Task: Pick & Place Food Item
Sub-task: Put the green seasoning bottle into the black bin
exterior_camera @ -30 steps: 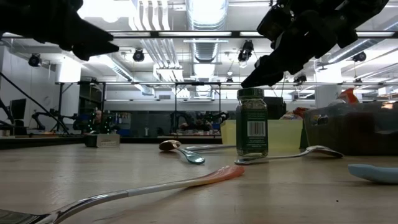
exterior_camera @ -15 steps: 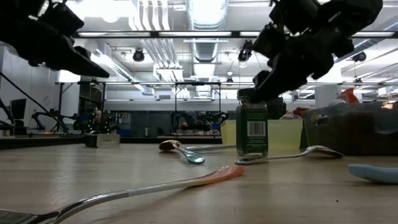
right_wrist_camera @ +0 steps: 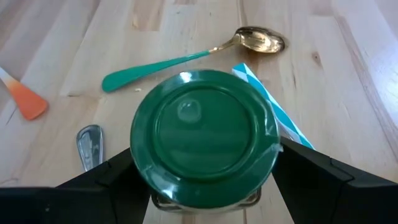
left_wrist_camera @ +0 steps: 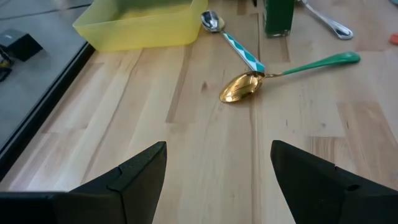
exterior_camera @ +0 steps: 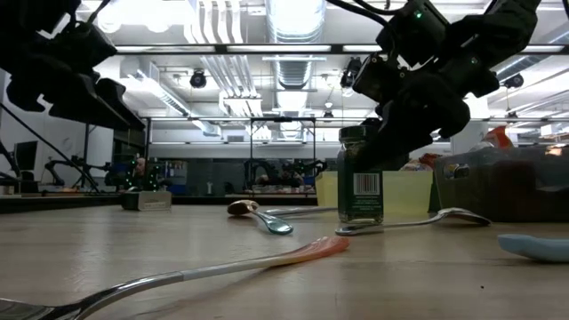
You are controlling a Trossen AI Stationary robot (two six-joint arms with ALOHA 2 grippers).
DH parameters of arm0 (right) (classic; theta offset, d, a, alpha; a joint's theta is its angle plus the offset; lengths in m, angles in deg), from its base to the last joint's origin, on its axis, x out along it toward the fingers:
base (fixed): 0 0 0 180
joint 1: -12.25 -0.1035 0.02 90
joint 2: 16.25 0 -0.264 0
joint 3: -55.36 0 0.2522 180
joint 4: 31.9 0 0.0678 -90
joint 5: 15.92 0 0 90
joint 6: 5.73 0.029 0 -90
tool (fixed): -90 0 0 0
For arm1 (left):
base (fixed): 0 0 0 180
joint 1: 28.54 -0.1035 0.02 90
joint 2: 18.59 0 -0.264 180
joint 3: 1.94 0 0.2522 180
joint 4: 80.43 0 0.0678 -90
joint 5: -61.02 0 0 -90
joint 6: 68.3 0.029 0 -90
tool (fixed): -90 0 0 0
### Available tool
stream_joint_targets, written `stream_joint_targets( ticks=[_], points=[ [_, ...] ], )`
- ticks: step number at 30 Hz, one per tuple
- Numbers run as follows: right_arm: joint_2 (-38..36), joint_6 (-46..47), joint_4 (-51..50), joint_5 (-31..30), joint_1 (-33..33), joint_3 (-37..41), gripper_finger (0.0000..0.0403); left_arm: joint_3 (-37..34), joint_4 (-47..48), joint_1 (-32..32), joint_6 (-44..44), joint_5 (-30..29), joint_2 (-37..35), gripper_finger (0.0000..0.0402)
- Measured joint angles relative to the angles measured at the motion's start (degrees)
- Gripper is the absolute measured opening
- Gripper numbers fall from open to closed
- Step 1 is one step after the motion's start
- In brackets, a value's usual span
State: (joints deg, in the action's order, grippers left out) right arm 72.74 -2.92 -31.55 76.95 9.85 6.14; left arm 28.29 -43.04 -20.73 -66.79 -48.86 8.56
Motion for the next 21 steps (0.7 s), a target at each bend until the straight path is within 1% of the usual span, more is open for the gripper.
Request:
stream_joint_targets(
  ticks=[2, 4, 11, 21],
  points=[
    [-0.15, 0.00, -0.18, 0.00, 0.00, 0.00, 0.0290, 0.00, 0.03, 0.00, 0.00, 0.02, 0.00, 0.0290],
    [-0.29, -0.02, -0.01, 0.01, 0.00, 0.00, 0.0279, 0.00, 0.07, 0.00, -0.01, 0.02, 0.00, 0.0290],
    [-0.35, -0.05, -0.11, -0.04, 0.00, 0.00, 0.0197, 0.00, 0.07, 0.00, -0.03, 0.00, 0.00, 0.0290],
    [-0.37, -0.51, -0.13, -0.08, 0.00, 0.00, 0.0193, 0.00, 0.07, 0.00, -0.19, 0.01, 0.00, 0.0290]
  ],
)
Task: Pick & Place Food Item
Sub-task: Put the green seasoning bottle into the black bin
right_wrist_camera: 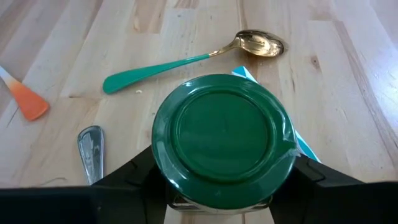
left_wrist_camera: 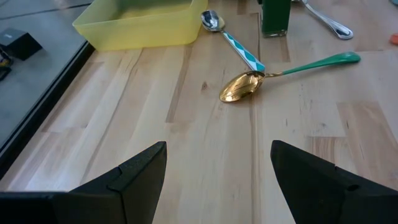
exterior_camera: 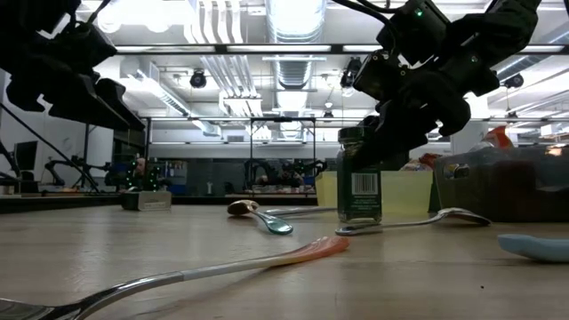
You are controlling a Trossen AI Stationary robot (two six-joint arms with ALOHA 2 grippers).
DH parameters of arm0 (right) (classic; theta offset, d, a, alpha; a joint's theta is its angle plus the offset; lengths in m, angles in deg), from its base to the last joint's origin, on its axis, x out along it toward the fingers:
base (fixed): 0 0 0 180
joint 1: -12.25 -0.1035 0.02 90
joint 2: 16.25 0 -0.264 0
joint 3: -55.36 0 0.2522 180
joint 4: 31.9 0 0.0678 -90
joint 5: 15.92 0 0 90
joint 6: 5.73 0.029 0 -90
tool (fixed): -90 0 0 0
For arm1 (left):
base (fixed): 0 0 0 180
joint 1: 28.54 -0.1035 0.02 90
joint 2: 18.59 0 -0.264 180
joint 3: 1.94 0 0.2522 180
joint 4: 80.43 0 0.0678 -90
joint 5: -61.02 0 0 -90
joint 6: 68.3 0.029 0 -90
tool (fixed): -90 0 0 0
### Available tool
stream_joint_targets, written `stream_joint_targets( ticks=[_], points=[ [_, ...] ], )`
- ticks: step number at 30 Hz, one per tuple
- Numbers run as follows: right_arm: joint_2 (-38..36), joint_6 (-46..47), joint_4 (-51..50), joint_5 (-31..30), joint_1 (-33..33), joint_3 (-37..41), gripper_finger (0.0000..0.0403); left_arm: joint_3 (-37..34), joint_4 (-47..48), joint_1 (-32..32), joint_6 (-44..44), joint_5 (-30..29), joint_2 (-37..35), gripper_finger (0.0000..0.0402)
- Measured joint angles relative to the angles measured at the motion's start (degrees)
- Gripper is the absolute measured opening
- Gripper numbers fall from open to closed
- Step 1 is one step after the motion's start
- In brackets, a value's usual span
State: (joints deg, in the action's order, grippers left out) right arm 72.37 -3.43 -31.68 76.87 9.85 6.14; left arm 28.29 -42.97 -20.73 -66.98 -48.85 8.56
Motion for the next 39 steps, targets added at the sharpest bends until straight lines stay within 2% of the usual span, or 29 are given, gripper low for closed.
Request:
stream_joint_targets(
  ticks=[17, 26, 33, 39],
  points=[
    [-0.09, -0.02, -0.05, 0.04, 0.00, 0.00, 0.0197, 0.00, 0.02, 0.00, 0.02, 0.01, 0.00, 0.0290],
    [-4.11, 0.10, -1.54, -1.56, -0.62, 0.02, 0.0198, 0.00, 0.02, 0.00, 0.02, 0.01, 0.00, 0.0290],
    [-12.29, 5.61, -8.67, -7.14, -2.87, 0.02, 0.0198, 0.00, 0.20, 0.00, 0.04, -0.01, -0.02, 0.0290],
    [-21.83, 10.38, -19.61, -17.44, -7.65, -1.35, 0.0198, 0.00, 0.31, 0.00, 0.18, 0.01, -0.02, 0.0290]
  ],
)
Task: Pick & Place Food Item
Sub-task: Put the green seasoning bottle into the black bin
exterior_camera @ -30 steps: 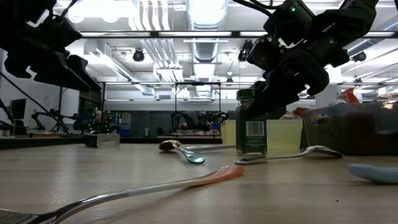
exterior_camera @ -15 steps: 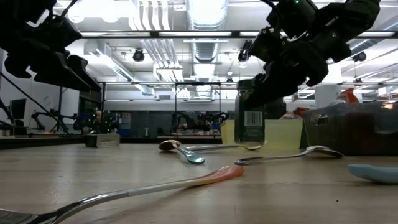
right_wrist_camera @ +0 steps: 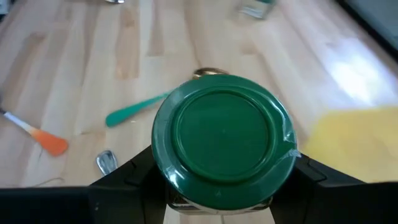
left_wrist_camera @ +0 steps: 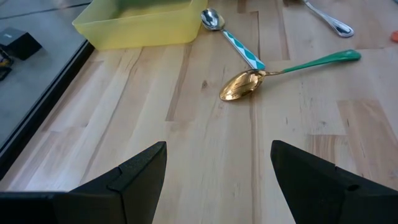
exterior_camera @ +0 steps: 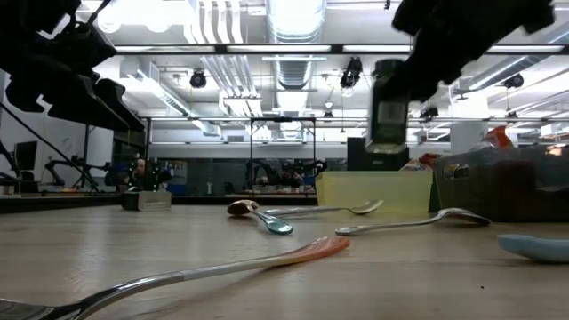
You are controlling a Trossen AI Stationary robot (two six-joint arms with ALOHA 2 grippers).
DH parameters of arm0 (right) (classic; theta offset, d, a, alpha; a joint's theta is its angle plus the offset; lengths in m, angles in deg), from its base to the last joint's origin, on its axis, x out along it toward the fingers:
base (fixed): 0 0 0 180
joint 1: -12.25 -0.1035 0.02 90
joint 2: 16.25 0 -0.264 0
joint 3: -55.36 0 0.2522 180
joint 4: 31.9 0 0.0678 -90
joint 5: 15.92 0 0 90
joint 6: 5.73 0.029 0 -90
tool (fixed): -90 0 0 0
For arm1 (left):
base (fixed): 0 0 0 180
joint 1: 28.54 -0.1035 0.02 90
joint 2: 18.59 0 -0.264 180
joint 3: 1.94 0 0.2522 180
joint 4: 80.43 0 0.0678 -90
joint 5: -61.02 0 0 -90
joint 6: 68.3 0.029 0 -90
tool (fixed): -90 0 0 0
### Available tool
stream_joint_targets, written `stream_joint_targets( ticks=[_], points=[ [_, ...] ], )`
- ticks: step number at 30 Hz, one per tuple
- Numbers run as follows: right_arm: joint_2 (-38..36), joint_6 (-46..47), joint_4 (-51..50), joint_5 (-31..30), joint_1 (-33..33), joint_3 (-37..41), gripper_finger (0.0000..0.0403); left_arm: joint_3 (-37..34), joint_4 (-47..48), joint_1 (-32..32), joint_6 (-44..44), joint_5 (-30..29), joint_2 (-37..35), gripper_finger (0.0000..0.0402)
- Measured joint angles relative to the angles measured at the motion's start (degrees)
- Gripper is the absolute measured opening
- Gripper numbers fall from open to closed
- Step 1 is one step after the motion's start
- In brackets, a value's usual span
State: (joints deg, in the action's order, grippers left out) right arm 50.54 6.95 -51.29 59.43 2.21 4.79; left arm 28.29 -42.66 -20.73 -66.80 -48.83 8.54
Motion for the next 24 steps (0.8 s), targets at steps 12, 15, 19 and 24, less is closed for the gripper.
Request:
stream_joint_targets(
  ticks=[12, 15, 19, 24],
  points=[
    [-8.01, 24.72, -41.62, -13.22, -6.04, -14.85, 0.0198, 0.00, 0.05, 0.00, 0.02, -0.02, 0.01, 0.0290],
    [-8.47, 34.64, -48.98, -17.57, -8.18, -16.53, 0.0198, 0.00, 0.06, 0.00, 0.01, -0.01, 0.01, 0.0290],
    [-9.10, 50.68, -57.98, -23.71, -12.60, -17.35, 0.0198, 0.00, 0.07, 0.00, 0.00, -0.01, 0.01, 0.0290],
    [-8.80, 69.34, -68.67, -27.22, -18.22, -16.54, 0.0198, 0.00, 0.06, 0.00, -0.02, -0.02, 0.00, 0.0290]
  ],
)
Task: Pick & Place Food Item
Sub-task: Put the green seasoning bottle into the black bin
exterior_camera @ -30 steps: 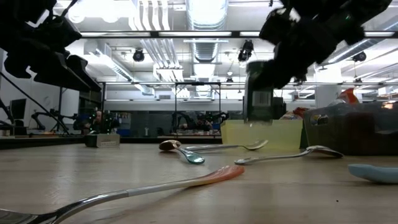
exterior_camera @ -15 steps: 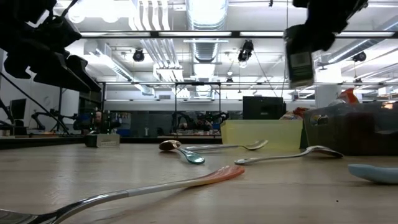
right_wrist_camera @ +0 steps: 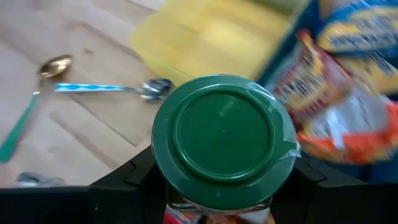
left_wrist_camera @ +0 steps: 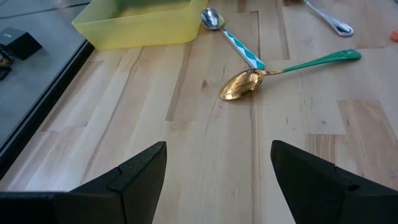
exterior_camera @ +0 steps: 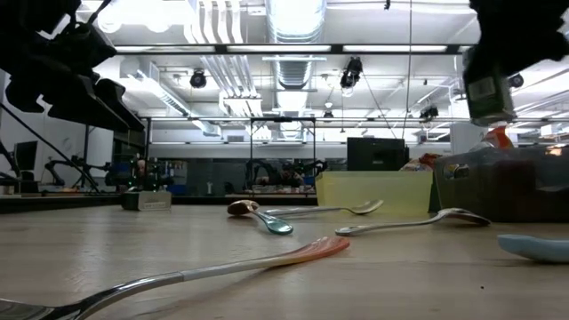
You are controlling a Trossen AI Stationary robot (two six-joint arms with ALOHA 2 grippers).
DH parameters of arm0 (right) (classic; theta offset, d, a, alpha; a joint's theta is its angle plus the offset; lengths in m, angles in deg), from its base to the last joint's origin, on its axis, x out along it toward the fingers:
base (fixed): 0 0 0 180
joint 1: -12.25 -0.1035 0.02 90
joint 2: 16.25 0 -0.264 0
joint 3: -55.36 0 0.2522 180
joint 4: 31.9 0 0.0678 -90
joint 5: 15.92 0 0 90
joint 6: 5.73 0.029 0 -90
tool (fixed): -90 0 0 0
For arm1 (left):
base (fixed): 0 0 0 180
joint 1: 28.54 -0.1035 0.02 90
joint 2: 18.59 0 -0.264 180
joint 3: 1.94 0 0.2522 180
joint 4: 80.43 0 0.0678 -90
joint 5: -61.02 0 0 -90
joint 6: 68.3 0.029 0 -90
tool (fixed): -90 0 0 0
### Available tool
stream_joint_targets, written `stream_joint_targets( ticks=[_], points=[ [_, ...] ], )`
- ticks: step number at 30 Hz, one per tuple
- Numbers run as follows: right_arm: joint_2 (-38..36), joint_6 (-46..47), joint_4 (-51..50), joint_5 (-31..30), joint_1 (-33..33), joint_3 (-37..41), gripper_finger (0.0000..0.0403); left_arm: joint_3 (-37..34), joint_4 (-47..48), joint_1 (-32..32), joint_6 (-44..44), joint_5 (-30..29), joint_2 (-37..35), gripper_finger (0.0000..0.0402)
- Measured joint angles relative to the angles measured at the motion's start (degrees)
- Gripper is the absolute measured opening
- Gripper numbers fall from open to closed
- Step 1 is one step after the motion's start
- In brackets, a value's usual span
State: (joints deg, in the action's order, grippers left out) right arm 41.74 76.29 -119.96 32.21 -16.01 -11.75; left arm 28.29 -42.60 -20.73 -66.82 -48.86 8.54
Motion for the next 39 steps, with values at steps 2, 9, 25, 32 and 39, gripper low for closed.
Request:
stream_joint_targets(
  ticks=[2, 9, 25, 32, 39],
  points=[
    [0.44, 5.94, -3.54, -0.11, -2.10, 0.25, 0.0198, 0.00, 0.01, 0.00, -0.01, 0.00, 0.00, 0.0290],
    [1.77, 23.25, -15.83, 2.49, -8.71, 0.35, 0.0198, 0.00, 0.01, 0.00, -0.18, 0.00, 0.02, 0.0290],
    [3.49, 38.94, -15.60, 8.43, -8.55, 9.61, 0.0198, 0.00, 0.05, 0.00, -0.16, 0.01, 0.00, 0.0290],
    [4.01, 40.39, -15.70, 7.40, -0.74, 9.61, 0.0198, 0.00, 0.05, 0.00, -0.14, 0.02, 0.00, 0.0290],
    [4.01, 38.62, -15.67, 7.37, 12.98, 9.61, 0.0198, 0.00, 0.05, 0.00, -0.14, 0.02, 0.01, 0.0290]
  ],
)
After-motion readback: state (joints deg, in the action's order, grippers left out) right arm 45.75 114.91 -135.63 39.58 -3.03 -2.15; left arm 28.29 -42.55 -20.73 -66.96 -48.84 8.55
